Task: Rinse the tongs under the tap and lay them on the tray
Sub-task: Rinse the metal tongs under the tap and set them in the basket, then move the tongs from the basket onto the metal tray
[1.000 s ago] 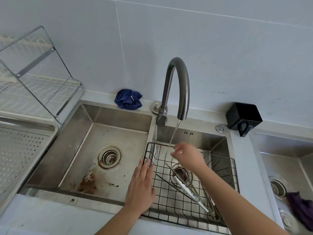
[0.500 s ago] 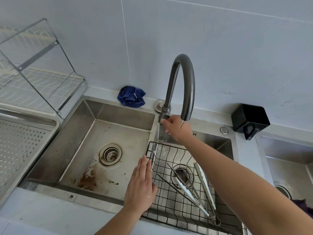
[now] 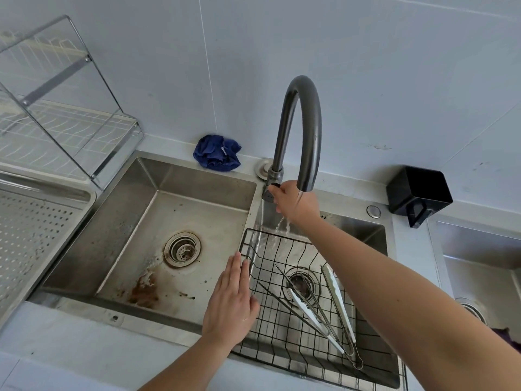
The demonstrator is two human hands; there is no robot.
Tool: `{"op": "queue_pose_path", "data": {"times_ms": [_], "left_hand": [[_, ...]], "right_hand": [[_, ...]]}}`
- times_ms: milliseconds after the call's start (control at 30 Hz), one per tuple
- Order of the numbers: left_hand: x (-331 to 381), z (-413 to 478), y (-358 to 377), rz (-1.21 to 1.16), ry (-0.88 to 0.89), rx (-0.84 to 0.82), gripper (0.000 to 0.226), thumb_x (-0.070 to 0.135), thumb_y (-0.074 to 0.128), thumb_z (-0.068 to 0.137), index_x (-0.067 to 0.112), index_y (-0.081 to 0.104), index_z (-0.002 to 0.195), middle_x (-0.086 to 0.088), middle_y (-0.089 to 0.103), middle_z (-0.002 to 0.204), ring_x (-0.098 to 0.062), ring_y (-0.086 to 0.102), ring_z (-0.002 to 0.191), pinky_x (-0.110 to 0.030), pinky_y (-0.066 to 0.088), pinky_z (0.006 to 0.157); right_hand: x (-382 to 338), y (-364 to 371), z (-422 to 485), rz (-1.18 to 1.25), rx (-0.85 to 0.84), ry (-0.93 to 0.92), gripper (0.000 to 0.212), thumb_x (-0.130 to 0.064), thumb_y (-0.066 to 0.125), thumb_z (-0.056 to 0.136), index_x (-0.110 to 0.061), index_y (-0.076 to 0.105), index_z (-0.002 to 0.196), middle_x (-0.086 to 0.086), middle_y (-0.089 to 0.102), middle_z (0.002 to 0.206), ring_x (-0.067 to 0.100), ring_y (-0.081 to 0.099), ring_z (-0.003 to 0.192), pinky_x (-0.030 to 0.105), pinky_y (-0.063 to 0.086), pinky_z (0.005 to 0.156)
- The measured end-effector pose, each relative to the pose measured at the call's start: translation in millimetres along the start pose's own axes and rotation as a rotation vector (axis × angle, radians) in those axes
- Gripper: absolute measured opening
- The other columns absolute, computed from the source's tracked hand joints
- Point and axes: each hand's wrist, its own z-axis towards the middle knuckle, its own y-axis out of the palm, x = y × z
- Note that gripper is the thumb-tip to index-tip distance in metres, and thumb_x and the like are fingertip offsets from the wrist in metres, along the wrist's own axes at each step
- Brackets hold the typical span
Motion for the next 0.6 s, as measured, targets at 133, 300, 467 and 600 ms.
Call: {"op": "queue_pose_path", "data": {"times_ms": [133, 300, 467, 600], "left_hand": [[-0.6, -0.4, -0.1, -0.004, -0.007, -0.011, 0.075, 0.038, 0.040, 0.092, -0.001, 0.028, 0.155, -0.023, 0.019, 0.165, -0.032, 0.025, 0.153, -0.042, 0.035, 0.119], [-0.5, -0.1, 0.4, -0.005, -0.010, -0.019, 0.076, 0.037, 0.047, 0.091, -0.001, 0.028, 0.155, -0.024, 0.021, 0.165, -0.032, 0.025, 0.153, -0.041, 0.035, 0.119], [-0.7, -0.7, 0.5, 0.010, 0.000, -0.004, 0.078, 0.035, 0.055, 0.090, -0.001, 0.031, 0.154, -0.024, 0.023, 0.164, -0.032, 0.027, 0.152, -0.043, 0.036, 0.119], [0.2, -0.4, -4.9, 0.001, -0.005, -0.043, 0.080, 0.035, 0.058, 0.091, 0.000, 0.027, 0.156, -0.022, 0.018, 0.166, -0.031, 0.022, 0.154, -0.046, 0.036, 0.119]], "right_hand": [[-1.6, -1.5, 4.9, 0.007, 0.020, 0.012, 0.043, -0.052, 0.055, 0.100, -0.011, 0.069, 0.101, 0.011, 0.077, 0.091, 0.029, 0.075, 0.083, 0.045, 0.063, 0.081], [-6.0, -6.3, 8.2, 0.074, 0.046, 0.035, 0.038, -0.049, 0.059, 0.098, -0.013, 0.070, 0.097, 0.006, 0.076, 0.080, 0.019, 0.070, 0.063, 0.035, 0.062, 0.071], [-7.8, -13.5, -1.8, 0.270, -0.049, 0.071, 0.027, -0.035, 0.062, 0.101, -0.011, 0.068, 0.091, 0.002, 0.069, 0.066, 0.015, 0.060, 0.052, 0.024, 0.053, 0.052], [9.7, -27.8, -31.3, 0.510, -0.167, 0.109, 0.027, -0.020, 0.061, 0.103, -0.004, 0.066, 0.081, 0.006, 0.064, 0.060, 0.018, 0.055, 0.051, 0.026, 0.046, 0.048]]}}
